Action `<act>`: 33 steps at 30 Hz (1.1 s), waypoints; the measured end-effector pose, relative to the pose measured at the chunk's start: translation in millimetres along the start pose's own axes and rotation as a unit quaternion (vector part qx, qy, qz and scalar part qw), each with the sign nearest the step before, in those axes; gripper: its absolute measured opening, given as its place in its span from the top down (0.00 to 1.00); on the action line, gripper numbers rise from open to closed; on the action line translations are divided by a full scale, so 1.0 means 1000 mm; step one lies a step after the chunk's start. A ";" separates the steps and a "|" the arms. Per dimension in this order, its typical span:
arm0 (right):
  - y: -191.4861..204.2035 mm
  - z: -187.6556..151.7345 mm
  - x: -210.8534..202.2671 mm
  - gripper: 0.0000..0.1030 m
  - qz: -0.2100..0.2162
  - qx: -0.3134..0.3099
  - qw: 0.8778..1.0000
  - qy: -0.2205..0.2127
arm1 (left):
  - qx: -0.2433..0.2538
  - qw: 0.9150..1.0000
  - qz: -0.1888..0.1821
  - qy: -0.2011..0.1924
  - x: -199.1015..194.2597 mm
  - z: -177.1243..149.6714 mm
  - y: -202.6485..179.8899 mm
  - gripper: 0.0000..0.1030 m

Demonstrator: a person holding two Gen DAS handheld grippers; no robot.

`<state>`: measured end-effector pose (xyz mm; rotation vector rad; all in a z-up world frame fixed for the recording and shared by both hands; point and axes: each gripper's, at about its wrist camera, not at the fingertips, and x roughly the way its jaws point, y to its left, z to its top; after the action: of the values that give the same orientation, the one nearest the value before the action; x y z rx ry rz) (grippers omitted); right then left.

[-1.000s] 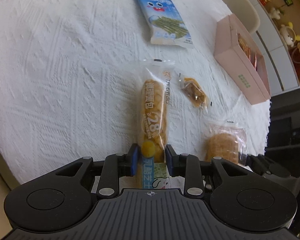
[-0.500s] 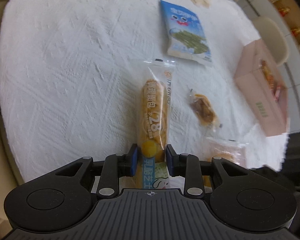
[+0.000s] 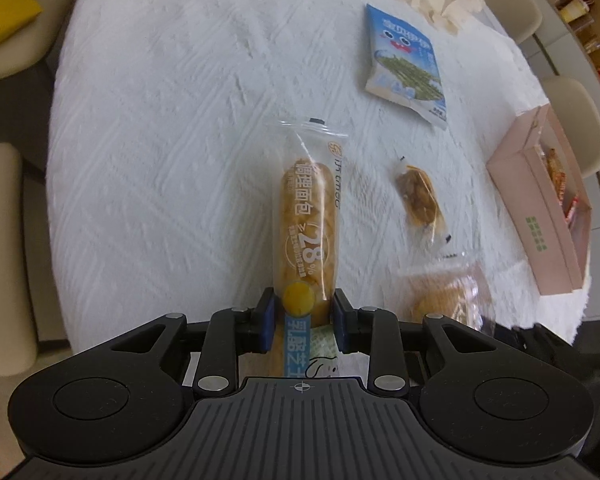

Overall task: Organize snacks
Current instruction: 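Grasp the round bread bun with the right tool while the left tool holds the roll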

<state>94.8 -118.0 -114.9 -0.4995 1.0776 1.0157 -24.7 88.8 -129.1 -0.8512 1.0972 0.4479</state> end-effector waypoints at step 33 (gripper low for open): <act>0.029 0.021 -0.005 0.37 -0.049 0.095 0.994 -0.007 | 0.176 0.981 -0.070 0.045 -0.009 -0.019 -0.005 0.68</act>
<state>79.6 -90.2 -98.3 -0.3863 1.1148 0.8196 -36.1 72.0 -122.6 -0.6342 1.1494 0.0923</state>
